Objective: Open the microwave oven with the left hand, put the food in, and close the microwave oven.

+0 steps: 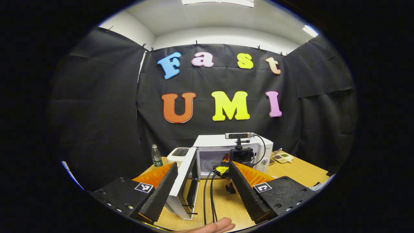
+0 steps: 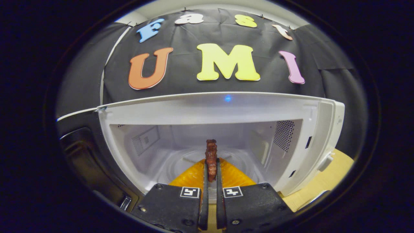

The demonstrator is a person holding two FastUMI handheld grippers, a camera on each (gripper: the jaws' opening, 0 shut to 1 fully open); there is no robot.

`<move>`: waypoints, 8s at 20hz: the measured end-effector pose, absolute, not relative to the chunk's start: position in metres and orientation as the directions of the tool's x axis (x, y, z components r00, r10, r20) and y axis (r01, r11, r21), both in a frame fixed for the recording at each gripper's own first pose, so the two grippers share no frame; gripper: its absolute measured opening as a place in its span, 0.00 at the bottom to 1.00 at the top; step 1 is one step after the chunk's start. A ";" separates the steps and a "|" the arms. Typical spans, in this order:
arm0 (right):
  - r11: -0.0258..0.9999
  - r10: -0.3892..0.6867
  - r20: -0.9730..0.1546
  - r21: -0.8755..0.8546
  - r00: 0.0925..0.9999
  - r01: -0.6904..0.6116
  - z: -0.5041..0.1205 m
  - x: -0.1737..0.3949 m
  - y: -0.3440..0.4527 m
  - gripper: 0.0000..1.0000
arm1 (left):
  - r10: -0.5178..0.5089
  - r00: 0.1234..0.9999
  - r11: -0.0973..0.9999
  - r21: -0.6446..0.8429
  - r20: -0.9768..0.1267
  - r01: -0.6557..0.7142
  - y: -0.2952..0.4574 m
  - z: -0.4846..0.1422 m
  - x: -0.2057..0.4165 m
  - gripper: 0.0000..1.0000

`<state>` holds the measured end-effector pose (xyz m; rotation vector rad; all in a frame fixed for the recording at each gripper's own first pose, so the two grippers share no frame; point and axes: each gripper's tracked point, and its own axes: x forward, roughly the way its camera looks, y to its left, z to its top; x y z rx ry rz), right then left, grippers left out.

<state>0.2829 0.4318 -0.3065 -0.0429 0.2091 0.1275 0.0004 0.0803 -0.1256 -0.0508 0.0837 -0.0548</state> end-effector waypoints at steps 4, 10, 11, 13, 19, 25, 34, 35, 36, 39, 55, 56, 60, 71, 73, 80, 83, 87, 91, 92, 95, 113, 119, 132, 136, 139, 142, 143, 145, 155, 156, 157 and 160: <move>0.975 0.187 -0.230 0.159 0.955 -0.152 -0.305 0.288 0.444 0.13 | -0.081 0.993 0.993 -0.087 -0.082 0.074 0.076 -0.126 0.006 0.97; 0.856 0.289 -0.206 0.492 0.935 -0.156 -0.311 0.286 0.459 0.13 | -0.106 0.991 0.989 -0.112 -0.077 0.097 0.074 -0.129 0.009 0.87; 0.836 0.287 -0.196 0.529 0.938 -0.145 -0.308 0.287 0.457 0.13 | -0.103 0.992 0.989 -0.115 -0.079 0.093 0.075 -0.130 0.010 0.96; 0.807 0.267 -0.189 0.579 0.945 -0.112 -0.307 0.289 0.458 0.13 | -0.113 0.990 0.986 -0.135 -0.085 0.100 0.070 -0.132 0.012 0.85; 0.876 0.173 -0.190 0.478 0.966 -0.064 -0.314 0.307 0.441 0.57 | -0.136 0.987 0.977 -0.173 -0.085 0.120 0.060 -0.130 0.012 0.94; 0.922 0.149 -0.154 0.378 0.977 -0.081 -0.297 0.292 0.425 0.99 | -0.122 0.988 0.983 -0.146 -0.094 0.107 0.064 -0.133 0.008 0.93; 0.939 0.257 -0.150 0.272 0.955 -0.210 -0.271 0.202 0.400 0.99 | -0.062 0.992 0.992 -0.118 -0.112 0.049 0.098 -0.145 -0.004 0.94; 0.941 0.267 -0.146 0.253 0.953 -0.225 -0.265 0.187 0.394 0.99 | -0.042 0.993 0.993 -0.116 -0.108 0.030 0.109 -0.145 -0.006 0.93; 0.941 0.278 -0.136 0.237 0.951 -0.241 -0.258 0.171 0.386 0.99 | -0.029 0.994 0.993 -0.114 -0.102 0.017 0.116 -0.145 -0.009 0.93; 0.944 0.299 -0.119 0.182 0.947 -0.276 -0.237 0.120 0.359 0.98 | -0.007 0.996 0.994 -0.107 -0.087 -0.002 0.135 -0.147 -0.016 0.93; 0.981 0.188 -0.044 0.051 0.981 -0.185 -0.118 -0.067 0.160 0.98 | 0.059 0.984 0.983 -0.161 -0.166 -0.086 0.194 -0.202 -0.030 0.00; 0.981 0.189 -0.043 0.061 0.981 -0.186 -0.115 -0.074 0.155 0.98 | 0.063 0.981 0.984 -0.154 -0.184 -0.092 0.200 -0.210 -0.027 0.00; 0.979 0.189 -0.047 0.083 0.981 -0.185 -0.106 -0.092 0.135 0.98 | 0.050 0.979 0.987 -0.138 -0.197 -0.078 0.215 -0.234 -0.013 0.00; 0.968 0.205 0.041 0.138 0.978 -0.208 -0.083 -0.099 0.109 0.98 | -0.073 0.986 0.975 -0.221 -0.153 0.038 0.202 -0.305 0.027 0.00; 0.970 0.205 0.058 0.123 0.977 -0.211 -0.078 -0.105 0.110 0.98 | -0.086 0.982 0.975 -0.218 -0.171 0.048 0.196 -0.313 0.028 0.00; 0.980 0.172 0.100 0.083 0.980 -0.180 -0.069 -0.115 0.101 0.98 | -0.130 0.982 0.974 -0.202 -0.139 0.100 0.164 -0.303 0.029 0.00; 0.984 0.160 0.118 0.062 0.980 -0.169 -0.066 -0.117 0.098 0.98 | -0.189 0.972 0.964 -0.214 -0.139 0.156 0.136 -0.302 0.028 0.00; 0.990 0.117 0.144 0.064 0.983 -0.128 -0.060 -0.118 0.082 0.98 | -0.242 0.961 0.952 -0.225 -0.135 0.208 0.104 -0.299 0.033 0.00; 0.990 0.118 0.148 0.058 0.982 -0.128 -0.059 -0.121 0.079 0.98 | -0.307 0.942 0.934 -0.230 -0.136 0.272 0.069 -0.295 0.042 0.00; 0.990 0.120 0.147 0.058 0.982 -0.130 -0.060 -0.121 0.078 0.98 | -0.324 0.936 0.931 -0.221 -0.134 0.291 0.060 -0.293 0.044 0.00; 0.989 0.123 0.139 0.058 0.983 -0.133 -0.062 -0.120 0.075 0.98 | -0.357 0.922 0.926 -0.189 -0.151 0.327 0.036 -0.297 0.057 0.00; 0.990 0.137 0.140 0.022 0.981 -0.141 -0.065 -0.123 0.051 0.98 | -0.446 0.883 0.893 -0.126 -0.142 0.431 -0.114 -0.271 0.139 0.00; 0.988 0.145 0.136 0.040 0.980 -0.152 -0.071 -0.098 0.034 0.98 | -0.419 0.896 0.906 -0.134 -0.144 0.402 -0.130 -0.271 0.177 0.00; 0.983 0.163 0.061 0.077 0.985 -0.168 -0.104 -0.010 0.010 0.98 | -0.371 0.916 0.926 -0.136 -0.152 0.352 -0.151 -0.276 0.249 0.00; 0.980 0.168 0.027 0.107 0.985 -0.170 -0.126 0.014 0.005 0.98 | -0.399 0.909 0.913 -0.145 -0.121 0.381 -0.165 -0.265 0.259 0.03; 0.980 0.157 -0.003 0.124 0.988 -0.155 -0.138 0.024 -0.002 0.98 | -0.401 0.908 0.910 -0.171 -0.123 0.378 -0.165 -0.267 0.259 0.03; 0.979 0.154 -0.011 0.135 0.988 -0.151 -0.141 0.025 -0.002 0.98 | -0.380 0.915 0.920 -0.158 -0.133 0.359 -0.163 -0.266 0.260 0.02; 0.979 0.156 -0.010 0.137 0.988 -0.154 -0.141 0.023 0.000 0.98 | -0.375 0.917 0.922 -0.154 -0.135 0.354 -0.163 -0.267 0.260 0.02; 0.978 0.163 -0.005 0.134 0.987 -0.161 -0.138 0.016 0.004 0.98 | -0.372 0.918 0.923 -0.160 -0.137 0.350 -0.164 -0.267 0.259 0.02; 0.985 0.155 0.039 0.067 0.987 -0.158 -0.126 -0.023 0.019 0.98 | -0.304 0.938 0.953 -0.062 -0.165 0.298 -0.157 -0.240 0.202 0.02; 0.985 0.158 0.034 0.061 0.987 -0.160 -0.127 -0.026 0.020 0.98 | -0.304 0.940 0.953 -0.057 -0.152 0.299 -0.156 -0.228 0.188 0.02; 0.985 0.161 0.033 0.063 0.986 -0.163 -0.126 -0.030 0.021 0.98 | -0.319 0.936 0.948 -0.063 -0.146 0.313 -0.158 -0.215 0.168 0.02; 0.985 0.154 0.025 0.074 0.988 -0.155 -0.127 -0.041 0.020 0.98 | -0.296 0.950 0.955 -0.063 -0.100 0.291 -0.142 -0.174 0.124 0.05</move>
